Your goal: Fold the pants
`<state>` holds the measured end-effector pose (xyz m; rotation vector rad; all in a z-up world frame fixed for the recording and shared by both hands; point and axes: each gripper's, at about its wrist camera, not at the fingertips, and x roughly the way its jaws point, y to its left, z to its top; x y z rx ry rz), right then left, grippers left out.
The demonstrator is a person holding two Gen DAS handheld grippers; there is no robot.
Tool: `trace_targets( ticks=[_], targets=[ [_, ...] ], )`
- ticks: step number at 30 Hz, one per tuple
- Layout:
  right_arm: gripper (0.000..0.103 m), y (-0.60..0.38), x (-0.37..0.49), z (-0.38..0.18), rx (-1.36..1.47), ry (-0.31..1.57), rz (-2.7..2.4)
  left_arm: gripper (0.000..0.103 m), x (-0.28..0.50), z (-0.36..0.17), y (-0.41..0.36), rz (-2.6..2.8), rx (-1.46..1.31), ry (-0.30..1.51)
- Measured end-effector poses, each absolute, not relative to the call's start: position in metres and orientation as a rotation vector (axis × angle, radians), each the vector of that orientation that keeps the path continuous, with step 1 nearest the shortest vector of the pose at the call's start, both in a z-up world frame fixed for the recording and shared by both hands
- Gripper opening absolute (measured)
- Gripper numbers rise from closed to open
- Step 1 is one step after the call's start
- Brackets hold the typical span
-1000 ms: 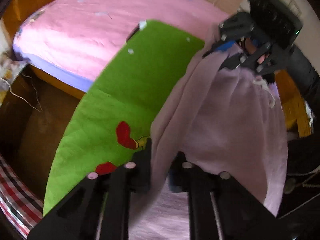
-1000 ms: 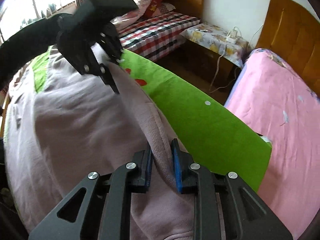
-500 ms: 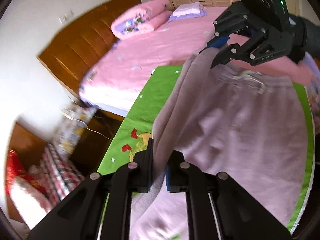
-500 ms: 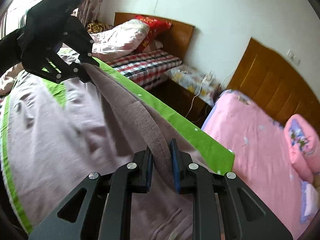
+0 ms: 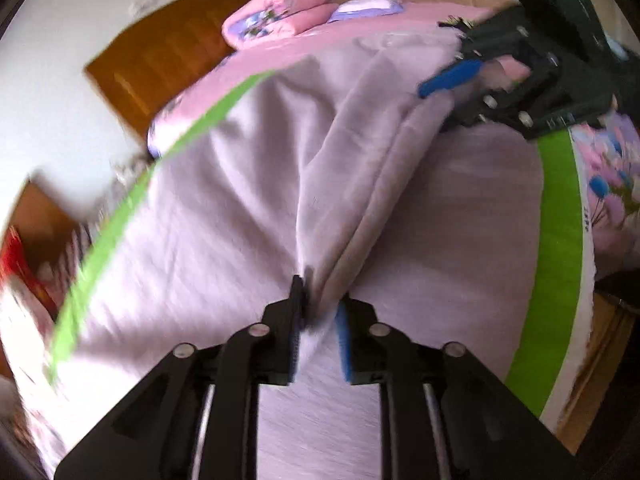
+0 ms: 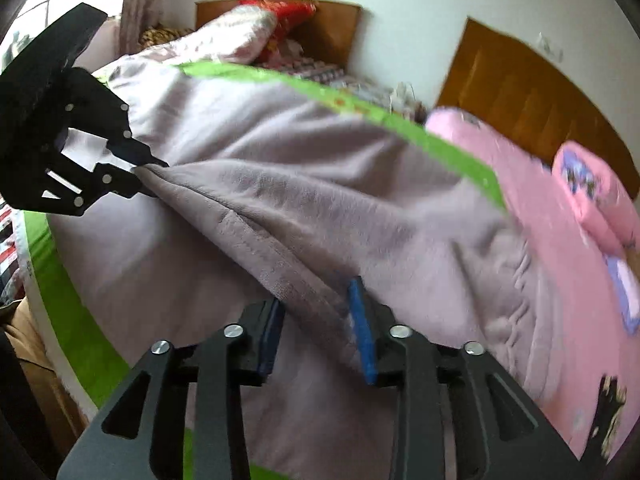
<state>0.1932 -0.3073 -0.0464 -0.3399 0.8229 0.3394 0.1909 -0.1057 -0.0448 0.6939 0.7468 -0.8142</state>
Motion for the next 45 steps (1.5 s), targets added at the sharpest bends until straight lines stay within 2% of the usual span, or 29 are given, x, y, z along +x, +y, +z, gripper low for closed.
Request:
trace_targets(
  ticks=[1,2,3,4,7,9,12,17,22,23,24,26,27,31,37,39,40,41,44,45],
  targets=[
    [0.062,-0.307,0.190,-0.046,-0.324,0.835,0.342,0.049,0.192,-0.043,-0.099,-0.824,0.637,0.771],
    [0.082,-0.310,0.186,-0.041,-0.286,0.821,0.352,0.072,0.193,-0.036,-0.088,-0.833,0.546,0.777],
    [0.091,-0.312,0.178,-0.035,-0.248,0.794,0.357,0.080,0.193,-0.026,-0.077,-0.841,0.461,0.768],
    [0.091,-0.319,0.169,-0.028,-0.190,0.762,0.362,0.092,0.193,-0.018,-0.066,-0.851,0.371,0.764],
    [0.091,-0.347,0.153,-0.022,0.035,0.710,0.309,0.100,0.192,0.002,-0.022,-0.836,0.006,0.789],
    [0.091,-0.367,0.143,-0.030,0.251,0.695,0.284,0.101,0.197,-0.002,0.004,-0.813,-0.280,0.845],
    [0.073,-0.396,0.142,-0.053,0.553,0.716,0.251,0.101,0.198,-0.025,0.021,-0.729,-0.560,0.917],
    [0.071,-0.405,0.169,-0.069,0.682,0.753,0.181,0.100,0.211,-0.054,0.027,-0.615,-0.671,0.987],
    [0.069,-0.419,0.193,-0.076,0.743,0.765,0.037,0.100,0.222,-0.054,0.032,-0.595,-0.713,0.986],
    [0.062,-0.420,0.193,-0.077,0.754,0.756,0.016,0.100,0.218,-0.057,0.034,-0.591,-0.723,0.985],
    [0.044,-0.420,0.193,-0.076,0.748,0.733,-0.004,0.100,0.220,-0.058,0.035,-0.583,-0.732,0.985],
    [0.031,-0.426,0.184,-0.076,0.763,0.690,-0.021,0.100,0.220,-0.061,0.044,-0.561,-0.747,0.987],
    [0.028,-0.428,0.183,-0.075,0.782,0.665,-0.016,0.100,0.218,-0.065,0.046,-0.557,-0.756,0.987],
    [0.026,-0.432,0.173,-0.057,0.807,0.536,0.042,0.100,0.225,-0.066,0.057,-0.512,-0.833,0.998],
    [0.026,-0.445,0.183,-0.034,0.903,0.469,0.160,0.100,0.248,-0.069,0.065,-0.452,-0.968,1.006],
    [0.026,-0.451,0.183,-0.028,0.934,0.446,0.187,0.089,0.255,-0.073,0.069,-0.392,-1.007,0.999],
    [0.026,-0.452,0.181,-0.026,0.933,0.439,0.188,0.073,0.259,-0.075,0.070,-0.379,-1.025,0.995],
    [0.026,-0.454,0.180,-0.026,0.926,0.435,0.183,0.048,0.264,-0.079,0.070,-0.374,-1.045,1.002],
    [0.025,-0.459,0.174,-0.040,0.942,0.464,0.165,0.014,0.274,-0.097,0.067,-0.349,-1.066,1.043],
    [0.025,-0.460,0.174,-0.049,0.953,0.483,0.156,0.010,0.274,-0.101,0.067,-0.346,-1.064,1.033]
  ],
)
